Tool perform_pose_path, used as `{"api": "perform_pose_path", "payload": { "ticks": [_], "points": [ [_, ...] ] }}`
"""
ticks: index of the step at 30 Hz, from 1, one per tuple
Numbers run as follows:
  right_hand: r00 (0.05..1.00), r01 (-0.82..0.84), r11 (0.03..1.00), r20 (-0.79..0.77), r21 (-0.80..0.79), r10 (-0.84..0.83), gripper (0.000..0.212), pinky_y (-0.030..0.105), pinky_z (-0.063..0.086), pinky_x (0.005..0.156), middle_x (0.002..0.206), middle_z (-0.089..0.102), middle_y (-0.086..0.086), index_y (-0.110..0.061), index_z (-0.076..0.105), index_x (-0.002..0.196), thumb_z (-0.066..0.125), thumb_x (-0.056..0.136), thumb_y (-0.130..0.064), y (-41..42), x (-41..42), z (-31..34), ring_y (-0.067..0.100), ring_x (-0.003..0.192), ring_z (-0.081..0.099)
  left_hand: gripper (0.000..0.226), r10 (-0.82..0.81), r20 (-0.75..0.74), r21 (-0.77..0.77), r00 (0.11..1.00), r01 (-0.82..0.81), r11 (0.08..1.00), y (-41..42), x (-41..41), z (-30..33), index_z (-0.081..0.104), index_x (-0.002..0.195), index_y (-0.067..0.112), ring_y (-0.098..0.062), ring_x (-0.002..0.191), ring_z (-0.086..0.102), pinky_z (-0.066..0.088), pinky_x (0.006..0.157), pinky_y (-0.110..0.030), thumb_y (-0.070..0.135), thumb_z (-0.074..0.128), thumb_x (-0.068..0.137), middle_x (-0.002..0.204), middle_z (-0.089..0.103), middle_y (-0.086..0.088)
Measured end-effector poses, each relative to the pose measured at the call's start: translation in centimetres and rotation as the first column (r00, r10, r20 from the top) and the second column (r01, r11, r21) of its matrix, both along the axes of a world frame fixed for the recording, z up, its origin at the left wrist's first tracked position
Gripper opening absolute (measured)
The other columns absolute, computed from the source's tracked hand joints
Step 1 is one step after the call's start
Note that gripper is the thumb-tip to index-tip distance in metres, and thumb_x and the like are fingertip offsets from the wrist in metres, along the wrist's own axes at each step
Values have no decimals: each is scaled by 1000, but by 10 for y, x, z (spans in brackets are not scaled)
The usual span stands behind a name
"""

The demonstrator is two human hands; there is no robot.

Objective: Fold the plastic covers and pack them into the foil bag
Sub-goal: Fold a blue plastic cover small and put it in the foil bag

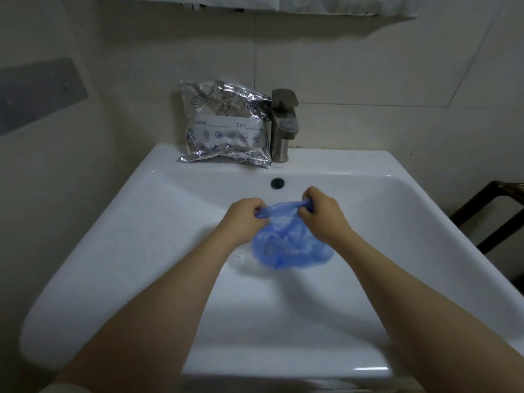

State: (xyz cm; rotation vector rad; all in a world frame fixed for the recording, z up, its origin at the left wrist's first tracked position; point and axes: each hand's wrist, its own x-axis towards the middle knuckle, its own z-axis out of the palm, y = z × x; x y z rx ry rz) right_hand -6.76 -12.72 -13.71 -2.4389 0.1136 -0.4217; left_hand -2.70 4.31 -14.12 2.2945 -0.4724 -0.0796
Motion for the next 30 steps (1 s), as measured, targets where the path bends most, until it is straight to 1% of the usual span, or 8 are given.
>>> {"api": "perform_pose_path", "payload": {
  "ticks": [6, 9, 12, 17, 21, 23, 26, 30],
  "points": [
    [998, 35, 966, 32, 256, -45, 7, 34, 48, 71, 78, 63, 6, -9, 64, 89, 63, 86, -15, -22, -3, 19, 23, 75, 60, 16, 170, -174, -263, 970, -212, 941, 4, 7, 5, 56, 75, 13, -19, 70, 48, 38, 62, -25, 16, 54, 91, 69, 53, -2],
    [989, 121, 924, -121, 362, -82, 27, 25, 46, 57, 71, 62, 16, 5, 67, 80, 64, 86, -22, -25, -6, 19, 21, 63, 58, 20, -21, -553, -613, 833, -390, 687, 2, -1, 12, 58, 80, 15, -18, 69, 60, 48, 65, -29, 19, 47, 97, 77, 64, -5],
    [944, 185, 855, -328, 484, -18, 25, 22, 47, 57, 77, 63, 13, 1, 67, 83, 60, 91, -21, -25, -10, 14, 18, 63, 57, 22, -229, -688, -683, 688, -509, 524, 1, -10, 18, 62, 84, 12, -15, 60, 64, 54, 55, -26, 26, 49, 96, 64, 68, -1],
    [928, 268, 460, -355, 846, 112, 19, 27, 55, 55, 77, 71, 10, -6, 65, 94, 48, 97, -13, -21, -14, 12, 22, 67, 67, 26, -257, -706, -667, 660, -497, 555, -5, -19, 22, 64, 85, 15, -14, 53, 65, 53, 50, -26, 36, 51, 94, 62, 69, 1],
    [922, 369, 281, -388, 886, 15, 17, 32, 55, 49, 83, 72, 12, -5, 66, 100, 54, 94, -15, -24, -9, 12, 26, 65, 70, 31, -447, -609, -793, 655, -499, 349, -5, -19, 27, 66, 91, 14, -14, 62, 66, 57, 59, -28, 41, 52, 90, 77, 69, -2],
    [911, 400, 335, -410, 853, -44, 19, 29, 54, 49, 97, 70, 14, -4, 65, 105, 55, 92, -14, -29, -5, 10, 27, 71, 69, 30, -491, -489, -872, 721, -421, 251, -4, -19, 29, 68, 94, 15, -13, 70, 68, 57, 65, -28, 36, 47, 91, 83, 71, -1],
    [922, 339, 624, -382, 704, -70, 17, 26, 48, 70, 107, 61, 17, -5, 61, 104, 52, 90, -9, -34, -5, 10, 23, 81, 57, 43, -503, -393, -919, 770, -327, 218, -6, -23, 32, 77, 78, 19, -9, 69, 69, 57, 61, -22, 30, 39, 97, 80, 73, 3],
    [979, 138, 928, -192, 345, -75, 57, 37, 23, 110, 150, 33, 7, -21, 29, 146, 49, 93, -22, -27, -9, 16, 26, 136, 31, 21, -348, -354, -842, 868, -134, 522, -8, -24, 25, 60, 104, 18, 0, 47, 51, 43, 47, -12, 5, 47, 94, 70, 64, 5]
  ]
}}
